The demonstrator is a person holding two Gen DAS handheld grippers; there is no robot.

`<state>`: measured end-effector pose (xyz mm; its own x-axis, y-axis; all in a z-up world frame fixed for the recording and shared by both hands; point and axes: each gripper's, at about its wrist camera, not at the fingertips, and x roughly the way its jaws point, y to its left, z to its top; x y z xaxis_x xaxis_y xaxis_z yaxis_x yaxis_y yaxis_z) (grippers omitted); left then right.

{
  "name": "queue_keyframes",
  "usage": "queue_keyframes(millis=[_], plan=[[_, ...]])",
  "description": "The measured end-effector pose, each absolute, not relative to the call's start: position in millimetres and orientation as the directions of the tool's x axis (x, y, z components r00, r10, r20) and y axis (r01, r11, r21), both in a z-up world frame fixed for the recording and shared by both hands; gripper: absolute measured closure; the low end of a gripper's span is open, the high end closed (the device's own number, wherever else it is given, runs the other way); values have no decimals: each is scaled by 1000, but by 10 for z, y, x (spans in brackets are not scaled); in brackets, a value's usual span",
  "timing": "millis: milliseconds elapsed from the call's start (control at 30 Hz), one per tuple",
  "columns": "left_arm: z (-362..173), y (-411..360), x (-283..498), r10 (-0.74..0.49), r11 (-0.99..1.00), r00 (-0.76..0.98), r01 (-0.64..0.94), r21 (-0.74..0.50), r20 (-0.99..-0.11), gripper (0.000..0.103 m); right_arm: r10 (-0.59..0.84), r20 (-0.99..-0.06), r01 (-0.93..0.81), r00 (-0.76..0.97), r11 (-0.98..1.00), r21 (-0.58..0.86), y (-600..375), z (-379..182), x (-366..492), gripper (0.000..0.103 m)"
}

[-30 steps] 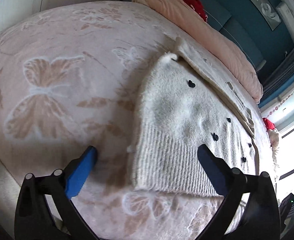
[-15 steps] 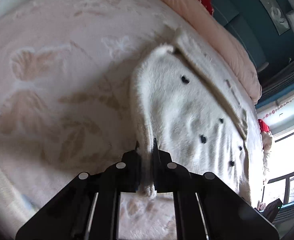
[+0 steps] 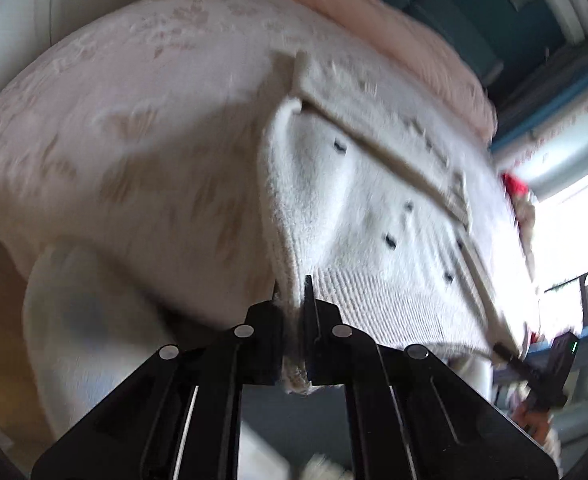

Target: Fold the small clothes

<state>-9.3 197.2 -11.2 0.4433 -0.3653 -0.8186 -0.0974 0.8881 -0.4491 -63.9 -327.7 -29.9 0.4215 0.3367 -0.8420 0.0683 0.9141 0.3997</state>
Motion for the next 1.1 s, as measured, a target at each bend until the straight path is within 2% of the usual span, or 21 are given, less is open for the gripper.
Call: queue_keyframes(millis=[200,333,500,700,800,933,1100], plan=[[-251,1870,-743,-359,921,318,-30,-388,-878,97,342,-915,-63,214,940,336,-3072,-514,-1155,94],[-218,1860,-978,-362,927,281,11,-374,-889,97,362,-910,-66,203,932,356,-3141,-436,-1319,94],[33,1955,-797,-383,910,341,-19,-414,-859,97,399,-875,-37,275,913,405,-3326,-208,-1155,94],[651,1795,178,-385,906,505,45,-422,-773,97,410,-732,-48,544,886,461,-3549,554,-343,94],[819,1646,778,-353,918,568,58,-392,-743,97,382,-671,-22,635,877,479,-3680,711,254,94],[739,1369,1724,-284,943,601,35,-330,-747,96,344,-655,107,673,831,546,-3868,482,1241,96],[75,1206,2737,-255,931,524,-94,-353,-813,96,275,-705,243,654,806,540,-3971,-120,2029,96]])
